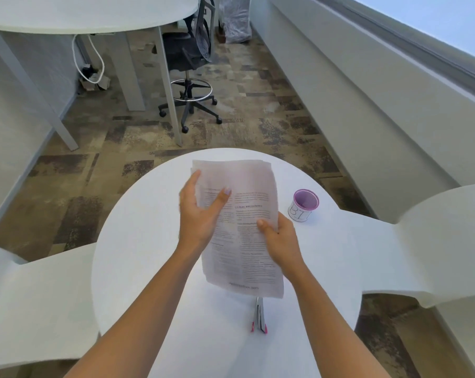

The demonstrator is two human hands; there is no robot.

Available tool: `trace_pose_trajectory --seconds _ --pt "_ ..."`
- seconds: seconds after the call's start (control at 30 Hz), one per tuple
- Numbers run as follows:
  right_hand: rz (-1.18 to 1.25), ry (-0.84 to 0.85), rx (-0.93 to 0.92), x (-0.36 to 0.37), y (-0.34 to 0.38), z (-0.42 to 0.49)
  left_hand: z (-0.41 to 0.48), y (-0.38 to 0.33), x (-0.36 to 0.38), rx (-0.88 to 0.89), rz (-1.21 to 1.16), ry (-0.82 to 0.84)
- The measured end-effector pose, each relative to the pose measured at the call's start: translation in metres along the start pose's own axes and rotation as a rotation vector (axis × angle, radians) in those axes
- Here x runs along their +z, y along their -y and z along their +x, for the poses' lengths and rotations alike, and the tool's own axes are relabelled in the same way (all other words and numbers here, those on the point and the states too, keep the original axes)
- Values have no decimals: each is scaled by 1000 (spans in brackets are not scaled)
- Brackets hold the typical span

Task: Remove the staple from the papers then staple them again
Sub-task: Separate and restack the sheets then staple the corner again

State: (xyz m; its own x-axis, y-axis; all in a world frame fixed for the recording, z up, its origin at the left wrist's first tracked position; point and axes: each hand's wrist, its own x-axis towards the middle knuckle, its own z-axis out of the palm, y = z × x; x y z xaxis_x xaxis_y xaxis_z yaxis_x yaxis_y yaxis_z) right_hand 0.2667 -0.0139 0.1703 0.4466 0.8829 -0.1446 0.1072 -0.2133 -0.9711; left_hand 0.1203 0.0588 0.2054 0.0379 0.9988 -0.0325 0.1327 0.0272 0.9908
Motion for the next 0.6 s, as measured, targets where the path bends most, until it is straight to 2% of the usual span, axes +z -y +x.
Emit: trace_pose_trajectory --seconds 0.07,0.13,0.23,0.33,0.43,0.6 --pt "88 48 61 -5 0 -2 2 14 -13 -78 111 -63" --pt "189 93 102 -8 1 -6 3 27 -27 -164 127 -31" --pt "303 172 113 -10 0 -12 3 48 -46 -258 7 165" --pt "331 203 112 -8 -5 -17 -1 65 -62 -194 -62 322" --pt "311 169 103 -1 -13 -21 -9 79 -73 -131 -76 285" --pt "280 11 106 15 -36 -23 -13 113 -85 -148 -18 219"
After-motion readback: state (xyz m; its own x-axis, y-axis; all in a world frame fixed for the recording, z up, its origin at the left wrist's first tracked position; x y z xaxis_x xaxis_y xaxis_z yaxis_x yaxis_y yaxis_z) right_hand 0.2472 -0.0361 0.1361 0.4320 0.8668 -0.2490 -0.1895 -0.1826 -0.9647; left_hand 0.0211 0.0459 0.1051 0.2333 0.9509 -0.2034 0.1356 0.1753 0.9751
